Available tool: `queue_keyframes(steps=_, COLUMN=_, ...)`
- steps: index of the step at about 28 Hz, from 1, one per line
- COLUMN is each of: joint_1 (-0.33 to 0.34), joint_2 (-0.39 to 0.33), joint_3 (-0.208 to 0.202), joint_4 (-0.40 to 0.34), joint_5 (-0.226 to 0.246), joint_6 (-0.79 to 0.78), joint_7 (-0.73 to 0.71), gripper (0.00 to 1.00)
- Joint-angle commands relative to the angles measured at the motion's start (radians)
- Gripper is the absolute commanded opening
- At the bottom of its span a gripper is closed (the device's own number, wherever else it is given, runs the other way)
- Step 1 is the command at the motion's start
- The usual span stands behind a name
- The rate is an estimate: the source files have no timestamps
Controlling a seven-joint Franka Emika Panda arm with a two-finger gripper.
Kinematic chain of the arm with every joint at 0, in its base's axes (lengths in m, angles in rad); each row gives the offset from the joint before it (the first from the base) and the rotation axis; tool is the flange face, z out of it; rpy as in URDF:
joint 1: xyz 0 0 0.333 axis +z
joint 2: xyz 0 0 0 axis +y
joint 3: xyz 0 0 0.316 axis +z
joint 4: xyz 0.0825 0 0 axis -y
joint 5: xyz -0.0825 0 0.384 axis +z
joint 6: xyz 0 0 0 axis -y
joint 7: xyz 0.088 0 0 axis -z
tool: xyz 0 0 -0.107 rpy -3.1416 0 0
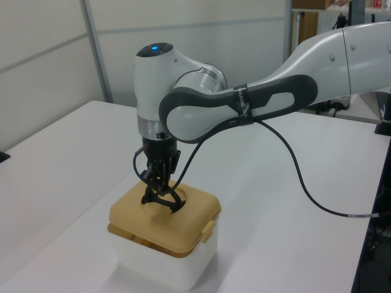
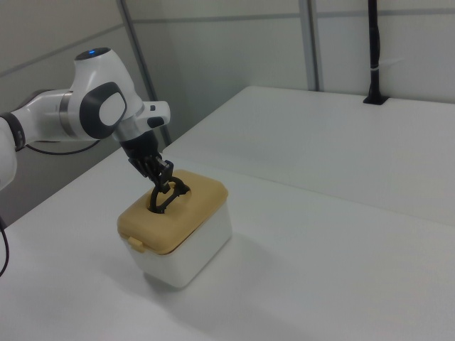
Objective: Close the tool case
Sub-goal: 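Lower the lid onto the white box rim and press it down, then open the gripper, release the handle and raise the gripper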
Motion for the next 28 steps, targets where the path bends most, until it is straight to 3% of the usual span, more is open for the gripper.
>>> queue_keyframes(steps=1, joint_1=0.012, joint_2=0.003, joint_3=-0.001, joint_4=0.006, joint_5=-0.036, joint_6=-0.017, joint_7=0.006, gripper=0.0)
queue_keyframes(steps=8, joint_1=0.012, joint_2=0.005, joint_3=-0.001, joint_4=0.006, joint_5=-0.039, joint_6=-0.017, joint_7=0.005, gripper=0.0)
queue_keyframes(steps=12, joint_1=0.012, joint_2=0.018, joint_3=-0.001, joint_4=0.006, joint_5=-0.042, joint_6=-0.018, joint_7=-0.001, gripper=0.08)
queue_keyframes(steps=13, joint_1=0.012, joint_2=0.02, joint_3=-0.001, joint_4=0.006, joint_5=-0.046, joint_6=-0.02, joint_7=-0.009, gripper=0.26)
queue_keyframes(steps=14, joint_1=0.012, joint_2=0.02, joint_3=-0.001, joint_4=0.006, joint_5=-0.048, joint_6=-0.02, joint_7=-0.011, gripper=0.34)
queue_keyframes(steps=17, joint_1=0.012, joint_2=0.021, joint_3=-0.001, joint_4=0.006, joint_5=-0.054, joint_6=-0.021, joint_7=-0.011, gripper=0.43)
queue_keyframes(steps=18, joint_1=0.013, joint_2=0.021, joint_3=-0.001, joint_4=0.006, joint_5=-0.054, joint_6=-0.021, joint_7=-0.008, gripper=0.71)
queue_keyframes(steps=20, joint_1=0.013, joint_2=0.021, joint_3=-0.001, joint_4=0.006, joint_5=-0.055, joint_6=-0.021, joint_7=-0.004, gripper=1.0)
queue_keyframes(steps=28, joint_1=0.012, joint_2=0.018, joint_3=-0.001, joint_4=0.013, joint_5=-0.079, joint_6=-0.025, joint_7=-0.006, gripper=1.0)
